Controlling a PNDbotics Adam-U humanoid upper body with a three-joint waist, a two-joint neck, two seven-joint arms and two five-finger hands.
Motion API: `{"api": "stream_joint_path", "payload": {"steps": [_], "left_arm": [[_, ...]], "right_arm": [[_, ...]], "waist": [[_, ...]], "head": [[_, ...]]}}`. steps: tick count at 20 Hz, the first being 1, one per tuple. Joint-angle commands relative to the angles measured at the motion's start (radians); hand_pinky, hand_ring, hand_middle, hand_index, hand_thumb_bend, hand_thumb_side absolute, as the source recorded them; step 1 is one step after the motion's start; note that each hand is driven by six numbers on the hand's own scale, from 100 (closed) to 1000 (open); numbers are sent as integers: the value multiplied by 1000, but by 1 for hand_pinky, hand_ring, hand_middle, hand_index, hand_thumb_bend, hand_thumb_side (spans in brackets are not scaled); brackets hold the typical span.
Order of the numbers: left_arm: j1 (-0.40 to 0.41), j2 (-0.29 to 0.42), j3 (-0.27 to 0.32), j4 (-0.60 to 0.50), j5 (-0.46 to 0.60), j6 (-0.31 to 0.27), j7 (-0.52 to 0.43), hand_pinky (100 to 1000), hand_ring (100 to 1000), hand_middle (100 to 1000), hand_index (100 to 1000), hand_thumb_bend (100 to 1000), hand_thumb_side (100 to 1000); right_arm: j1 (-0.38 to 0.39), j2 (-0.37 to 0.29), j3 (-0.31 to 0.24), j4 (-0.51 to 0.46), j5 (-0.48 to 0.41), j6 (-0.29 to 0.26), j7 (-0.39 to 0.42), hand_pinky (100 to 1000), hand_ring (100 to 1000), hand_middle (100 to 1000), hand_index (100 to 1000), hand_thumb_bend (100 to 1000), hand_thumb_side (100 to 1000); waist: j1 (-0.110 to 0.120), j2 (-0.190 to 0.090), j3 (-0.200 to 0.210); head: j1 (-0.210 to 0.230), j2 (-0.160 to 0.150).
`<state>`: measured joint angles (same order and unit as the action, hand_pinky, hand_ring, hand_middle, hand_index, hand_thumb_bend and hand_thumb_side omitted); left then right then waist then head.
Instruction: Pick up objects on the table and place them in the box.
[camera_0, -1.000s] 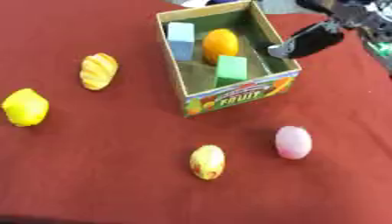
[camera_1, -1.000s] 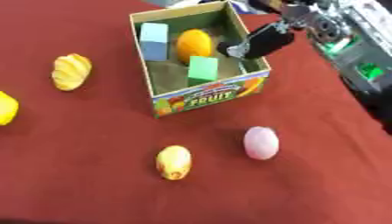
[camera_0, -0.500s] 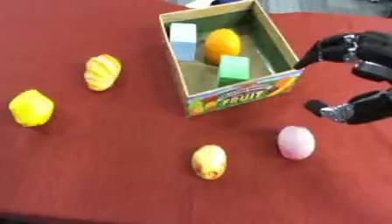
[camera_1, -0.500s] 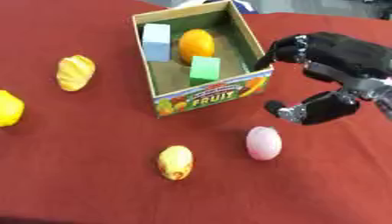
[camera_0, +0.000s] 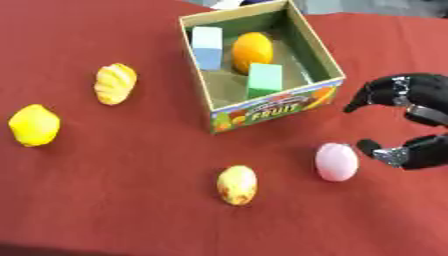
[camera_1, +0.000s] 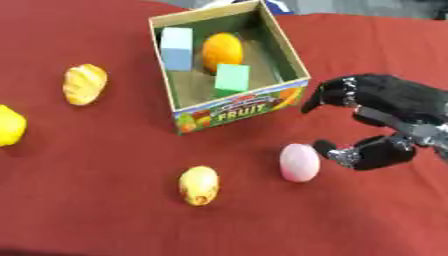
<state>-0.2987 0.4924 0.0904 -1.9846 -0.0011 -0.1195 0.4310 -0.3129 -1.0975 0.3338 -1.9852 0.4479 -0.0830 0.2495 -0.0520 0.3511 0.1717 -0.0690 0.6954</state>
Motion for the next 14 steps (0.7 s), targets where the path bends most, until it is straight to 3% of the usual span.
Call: {"api": "stream_joint_path", "payload": {"steps": [1,9,14], "left_arm": [[-9,15,9,-15,-2,0,3,725,595,555,819,100,516],[-16,12,7,-15,1,-3,1,725,595,557,819,100,521],[-17,10,4,-15,5,-3,-1,725,595,557,820,100,521]], "right_arm": [[3,-12,5,-15,9,17,19,804,787,710,798,234,240],[31,-7,41,-15,31,46,96,809,798,735,817,241,244],[13,6,65,-15,57,93,149,810,804,742,822,282,270]], "waist": [[2,-14,1],[-2,-7,-1],[-2,-4,2]], "head": [[-1,6],[-4,3],[-10,-2]]}}
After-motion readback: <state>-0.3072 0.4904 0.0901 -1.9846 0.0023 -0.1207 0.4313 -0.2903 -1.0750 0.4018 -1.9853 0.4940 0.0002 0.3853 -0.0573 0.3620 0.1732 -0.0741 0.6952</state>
